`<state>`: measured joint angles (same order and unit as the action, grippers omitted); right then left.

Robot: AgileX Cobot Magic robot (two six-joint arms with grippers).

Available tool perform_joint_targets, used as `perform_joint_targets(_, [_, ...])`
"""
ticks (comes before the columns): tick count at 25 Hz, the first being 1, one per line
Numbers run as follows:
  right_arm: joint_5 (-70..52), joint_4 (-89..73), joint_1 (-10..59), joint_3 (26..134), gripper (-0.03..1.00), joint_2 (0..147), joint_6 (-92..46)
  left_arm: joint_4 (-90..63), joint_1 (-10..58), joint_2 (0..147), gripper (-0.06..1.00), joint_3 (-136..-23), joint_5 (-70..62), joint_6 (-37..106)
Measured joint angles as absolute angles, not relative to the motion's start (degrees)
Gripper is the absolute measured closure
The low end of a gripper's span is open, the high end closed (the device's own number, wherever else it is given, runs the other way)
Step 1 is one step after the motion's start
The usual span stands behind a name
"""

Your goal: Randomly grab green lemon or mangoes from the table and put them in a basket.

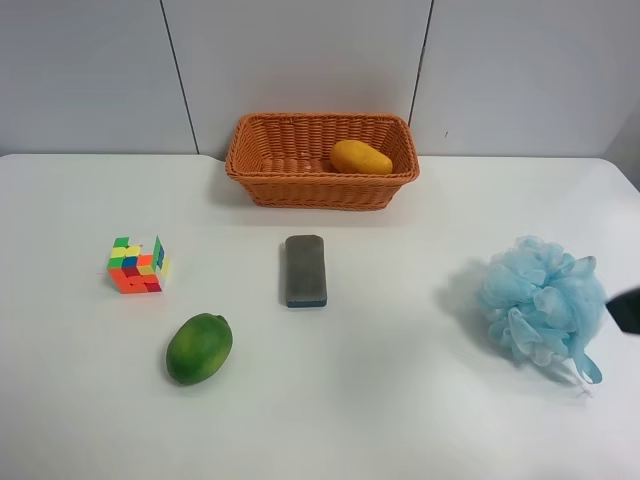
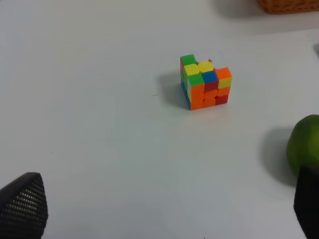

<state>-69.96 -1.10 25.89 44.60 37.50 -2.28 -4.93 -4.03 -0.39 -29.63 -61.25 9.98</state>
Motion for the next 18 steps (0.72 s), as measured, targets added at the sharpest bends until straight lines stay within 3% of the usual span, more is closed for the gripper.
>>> perform_joint_targets(9, [-60.88, -1.1, 25.89, 29.48, -0.02, 16.7, -2.28, -4.93, -4.03, -0.39, -0.05, -29.63, -61.25, 9.98])
perform_joint_targets(18, [-61.14, -1.15, 26.0, 27.72, -0.02, 13.12, -2.22, -4.93, -4.03, -0.39, -0.05, -29.63, -61.25, 9.98])
